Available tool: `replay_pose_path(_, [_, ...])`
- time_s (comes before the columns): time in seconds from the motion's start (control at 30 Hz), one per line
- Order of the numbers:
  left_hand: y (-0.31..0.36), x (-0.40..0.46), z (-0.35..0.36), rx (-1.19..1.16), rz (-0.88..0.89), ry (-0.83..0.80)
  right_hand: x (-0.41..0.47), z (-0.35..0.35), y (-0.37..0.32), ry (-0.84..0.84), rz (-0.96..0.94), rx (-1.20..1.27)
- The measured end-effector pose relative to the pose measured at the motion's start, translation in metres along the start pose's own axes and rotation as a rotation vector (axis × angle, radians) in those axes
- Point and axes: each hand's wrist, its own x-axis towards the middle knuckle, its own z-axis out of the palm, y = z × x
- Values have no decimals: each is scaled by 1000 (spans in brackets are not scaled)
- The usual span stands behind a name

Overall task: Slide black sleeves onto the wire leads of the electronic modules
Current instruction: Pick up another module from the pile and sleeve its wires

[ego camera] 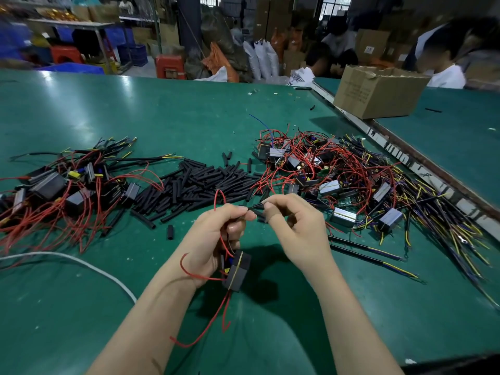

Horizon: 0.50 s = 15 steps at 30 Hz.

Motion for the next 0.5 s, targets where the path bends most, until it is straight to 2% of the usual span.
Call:
replay_pose_path(0.1, [0,0,3,62,29,14,0,2,3,55,-95,-169])
replay_pose_path(0.17, [0,0,3,66,26,35,1,1,3,30,26,-61])
replay_pose_path(0.27, [1,2,-1,-23,-5,80,4,-6,-3,-137,218,214])
replay_pose_path(0.37, [1,2,-1,-116,-30,66,4,-8,-5,-160,192,290])
replay_pose_path(0.5, [0,1,1,-103,-47,19,3,-4,-5,-119,217,309])
